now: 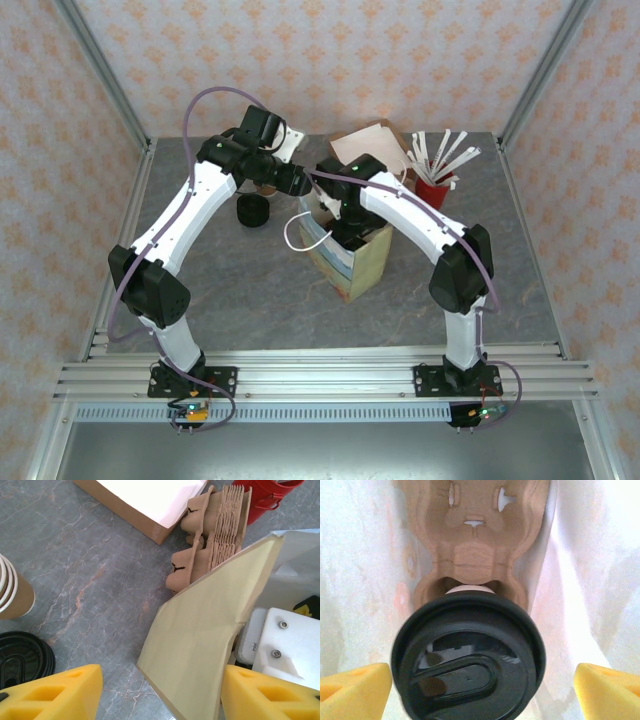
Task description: Pack the takeout coffee
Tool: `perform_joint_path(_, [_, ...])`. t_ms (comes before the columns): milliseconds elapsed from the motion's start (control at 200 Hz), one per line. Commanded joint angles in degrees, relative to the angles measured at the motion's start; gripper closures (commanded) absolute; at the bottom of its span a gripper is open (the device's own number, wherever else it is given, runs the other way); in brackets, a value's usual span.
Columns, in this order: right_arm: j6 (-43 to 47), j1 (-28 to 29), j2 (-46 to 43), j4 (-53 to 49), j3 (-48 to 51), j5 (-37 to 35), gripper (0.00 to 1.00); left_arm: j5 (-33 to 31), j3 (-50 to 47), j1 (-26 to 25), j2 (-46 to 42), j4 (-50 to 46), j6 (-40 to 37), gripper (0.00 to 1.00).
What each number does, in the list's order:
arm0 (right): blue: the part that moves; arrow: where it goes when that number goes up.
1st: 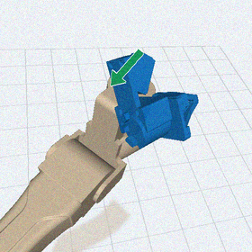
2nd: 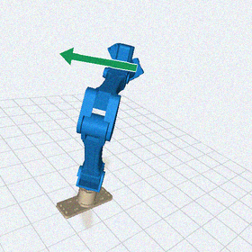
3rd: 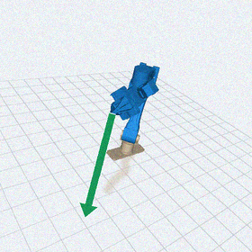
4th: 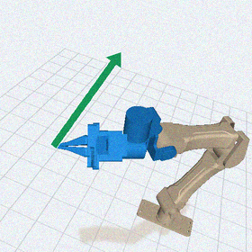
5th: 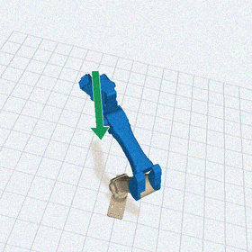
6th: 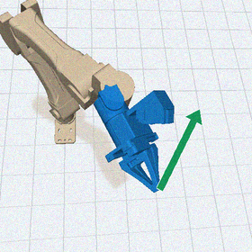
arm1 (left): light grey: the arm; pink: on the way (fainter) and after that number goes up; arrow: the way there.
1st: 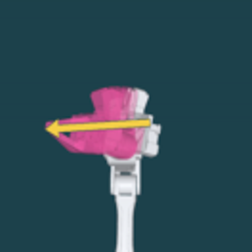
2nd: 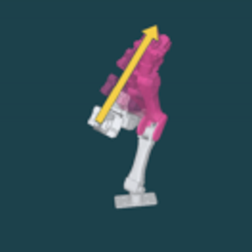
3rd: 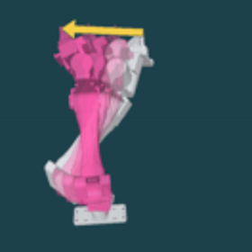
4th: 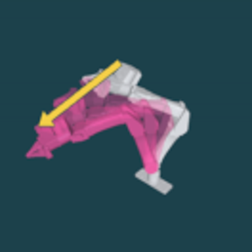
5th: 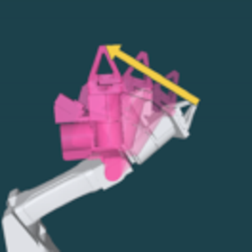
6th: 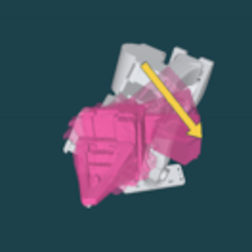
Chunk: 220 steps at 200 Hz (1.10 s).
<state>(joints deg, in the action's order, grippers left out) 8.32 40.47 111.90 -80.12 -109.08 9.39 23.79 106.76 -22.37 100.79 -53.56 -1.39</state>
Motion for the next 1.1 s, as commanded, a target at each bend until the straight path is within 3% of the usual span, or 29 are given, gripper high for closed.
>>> perform_joint_path(0, [-0.8, 0.6, -2.4, -0.8, -1.7, -1.4, 0.06, 1.6, 0.1, -0.3, -0.2, -0.5, 0.1, 0.37])
perform_joint_path(1096, [-2.7, 0.6, -10.9, -1.7, -9.9, 0.2, 0.07, 2.4, -0.1, -0.3, -0.9, 0.4, 1.1, 0.39])
